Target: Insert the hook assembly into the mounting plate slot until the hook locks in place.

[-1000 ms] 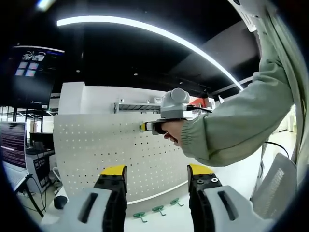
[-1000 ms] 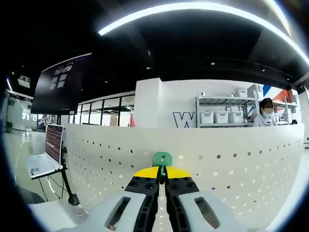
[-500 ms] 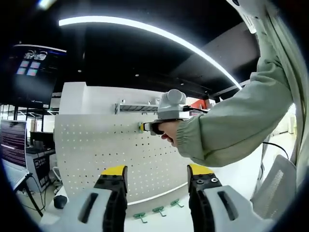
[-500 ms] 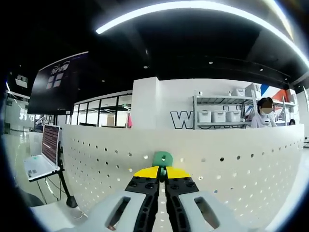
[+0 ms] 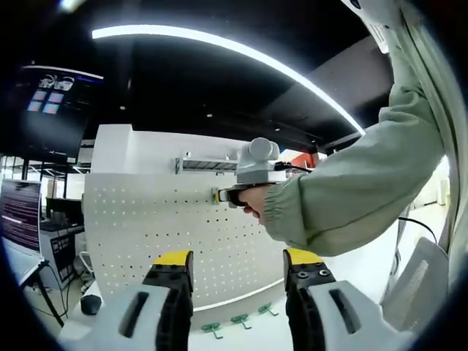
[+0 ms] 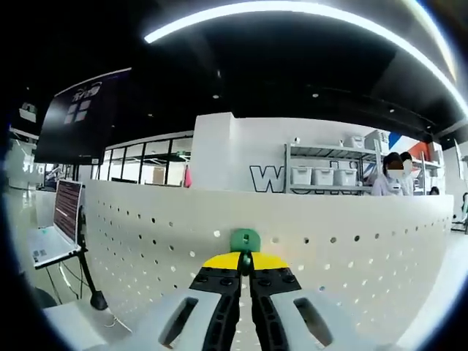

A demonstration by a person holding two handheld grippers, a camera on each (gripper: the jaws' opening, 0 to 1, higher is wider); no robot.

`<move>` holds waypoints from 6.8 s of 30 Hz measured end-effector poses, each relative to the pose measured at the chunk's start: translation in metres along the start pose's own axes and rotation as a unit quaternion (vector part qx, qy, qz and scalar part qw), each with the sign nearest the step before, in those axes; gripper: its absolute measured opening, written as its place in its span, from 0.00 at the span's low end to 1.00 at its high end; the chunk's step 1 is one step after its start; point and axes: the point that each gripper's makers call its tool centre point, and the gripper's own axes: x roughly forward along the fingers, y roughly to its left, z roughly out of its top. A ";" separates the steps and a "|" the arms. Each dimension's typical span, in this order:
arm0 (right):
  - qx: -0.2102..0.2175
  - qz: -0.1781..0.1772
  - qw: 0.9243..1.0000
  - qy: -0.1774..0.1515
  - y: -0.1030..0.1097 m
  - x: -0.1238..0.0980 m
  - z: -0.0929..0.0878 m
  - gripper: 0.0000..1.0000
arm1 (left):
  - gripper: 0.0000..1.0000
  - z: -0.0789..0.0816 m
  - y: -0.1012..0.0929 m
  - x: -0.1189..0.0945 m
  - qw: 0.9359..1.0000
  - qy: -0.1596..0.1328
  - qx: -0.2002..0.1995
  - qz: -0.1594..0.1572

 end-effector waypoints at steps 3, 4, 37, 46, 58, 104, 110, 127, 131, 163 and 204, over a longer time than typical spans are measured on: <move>0.000 -0.012 1.000 0.002 0.000 0.000 0.000 0.01 | 0.51 0.001 0.001 -0.001 1.000 -0.002 -0.002 0.002; 0.001 -0.015 1.000 0.003 0.000 0.000 0.000 0.01 | 0.51 0.001 0.001 -0.001 1.000 -0.002 -0.003 0.002; 0.060 -0.048 0.997 0.008 -0.002 0.002 -0.003 0.02 | 0.51 0.004 0.006 -0.003 1.000 -0.012 -0.007 0.011; 0.059 -0.041 0.997 0.018 0.000 -0.001 -0.009 0.12 | 0.51 0.004 0.004 -0.002 1.000 -0.011 -0.005 0.008; 0.053 -0.030 0.998 0.027 0.003 -0.006 -0.015 0.23 | 0.51 0.003 0.005 -0.002 1.000 -0.009 -0.002 0.008; 0.058 -0.017 0.997 0.055 -0.028 -0.072 -0.045 0.40 | 0.51 0.000 -0.002 -0.002 1.000 0.003 0.018 -0.001; 0.052 -0.012 0.997 0.054 -0.037 -0.085 -0.046 0.40 | 0.51 -0.002 -0.004 0.000 1.000 0.008 0.023 -0.006; 0.032 0.021 0.998 0.041 -0.049 -0.126 -0.039 0.41 | 0.50 -0.007 -0.005 0.002 0.999 0.017 0.028 -0.009; 0.027 0.033 0.998 0.038 -0.047 -0.138 -0.038 0.42 | 0.50 -0.009 -0.007 0.002 0.999 0.020 0.030 -0.013; 0.042 0.088 0.994 0.042 -0.040 -0.241 -0.041 0.45 | 0.50 -0.017 -0.020 0.004 0.998 0.037 0.040 -0.040; 0.053 0.079 0.994 0.046 -0.046 -0.275 -0.049 0.46 | 0.51 -0.044 -0.046 0.010 0.981 0.106 0.056 -0.151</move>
